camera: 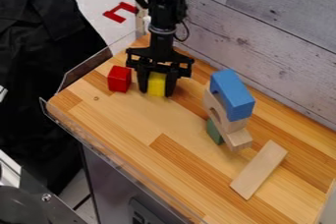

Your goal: Remove the yellow cube from the tower and put it in the left side of the table

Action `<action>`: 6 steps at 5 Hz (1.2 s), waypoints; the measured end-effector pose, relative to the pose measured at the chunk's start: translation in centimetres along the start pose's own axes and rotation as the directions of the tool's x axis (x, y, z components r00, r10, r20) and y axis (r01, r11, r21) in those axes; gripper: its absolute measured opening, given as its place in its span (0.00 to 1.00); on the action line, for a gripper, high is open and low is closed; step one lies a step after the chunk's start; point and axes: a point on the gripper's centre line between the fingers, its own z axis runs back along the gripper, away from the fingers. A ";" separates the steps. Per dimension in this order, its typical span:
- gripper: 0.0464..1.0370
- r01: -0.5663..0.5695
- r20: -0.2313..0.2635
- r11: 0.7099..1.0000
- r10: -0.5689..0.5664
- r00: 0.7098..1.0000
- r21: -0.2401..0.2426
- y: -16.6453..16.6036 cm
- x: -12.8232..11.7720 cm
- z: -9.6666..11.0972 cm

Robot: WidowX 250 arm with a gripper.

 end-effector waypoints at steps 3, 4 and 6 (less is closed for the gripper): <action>0.96 0.071 -0.033 0.997 -0.072 0.997 -0.034 -0.4 -1.0 0.9; 0.96 0.092 0.021 0.994 -0.091 0.996 -0.058 -0.5 -1.2 3.4; 0.96 0.245 0.140 0.964 -0.230 0.963 -0.100 -1.0 -1.8 10.7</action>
